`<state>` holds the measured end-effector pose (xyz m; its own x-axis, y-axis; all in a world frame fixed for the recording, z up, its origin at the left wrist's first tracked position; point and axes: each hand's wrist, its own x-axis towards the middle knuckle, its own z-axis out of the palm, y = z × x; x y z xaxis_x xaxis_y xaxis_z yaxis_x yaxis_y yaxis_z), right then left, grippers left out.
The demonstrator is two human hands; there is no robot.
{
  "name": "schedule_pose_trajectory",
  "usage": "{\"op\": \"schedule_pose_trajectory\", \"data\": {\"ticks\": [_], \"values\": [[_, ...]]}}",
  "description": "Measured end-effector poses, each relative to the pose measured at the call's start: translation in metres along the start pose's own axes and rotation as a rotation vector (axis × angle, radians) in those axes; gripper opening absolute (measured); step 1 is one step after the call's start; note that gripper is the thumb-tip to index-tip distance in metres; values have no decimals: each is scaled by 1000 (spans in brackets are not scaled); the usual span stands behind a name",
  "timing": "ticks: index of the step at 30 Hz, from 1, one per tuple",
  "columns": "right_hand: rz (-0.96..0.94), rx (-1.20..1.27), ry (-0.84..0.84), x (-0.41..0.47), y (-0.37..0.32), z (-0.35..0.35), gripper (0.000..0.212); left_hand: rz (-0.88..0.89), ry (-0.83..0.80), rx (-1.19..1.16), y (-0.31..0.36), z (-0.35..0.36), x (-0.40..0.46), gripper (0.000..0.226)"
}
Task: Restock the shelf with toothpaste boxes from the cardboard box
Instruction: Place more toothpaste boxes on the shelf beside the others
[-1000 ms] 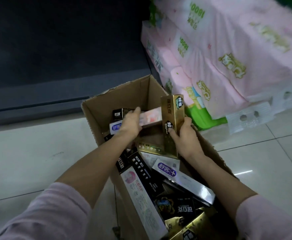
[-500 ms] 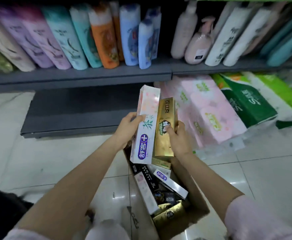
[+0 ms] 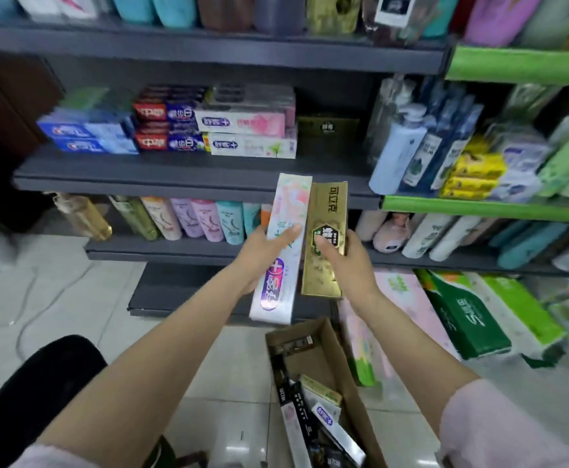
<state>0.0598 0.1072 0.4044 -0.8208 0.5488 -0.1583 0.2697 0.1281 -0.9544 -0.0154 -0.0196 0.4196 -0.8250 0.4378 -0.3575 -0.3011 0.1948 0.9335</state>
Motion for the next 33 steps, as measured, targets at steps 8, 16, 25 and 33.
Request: {"op": "schedule_pose_trajectory", "data": {"ticks": [8, 16, 25, 33], "values": [[-57, -618, 86, 89, -86, 20, 50, 208, 235, 456, 90, -61, 63, 57], [-178, -1355, 134, 172, -111, 29, 61, 339, 194, 811, 132, -99, 147, 66], [-170, -1430, -25, 279, -103, 19, 57, 323, 269, 1100, 138, -97, 217, 68], [-167, -1279, -48, 304, -48, 42, 63, 330, 218, 1010, 130, -84, 253, 76]]}}
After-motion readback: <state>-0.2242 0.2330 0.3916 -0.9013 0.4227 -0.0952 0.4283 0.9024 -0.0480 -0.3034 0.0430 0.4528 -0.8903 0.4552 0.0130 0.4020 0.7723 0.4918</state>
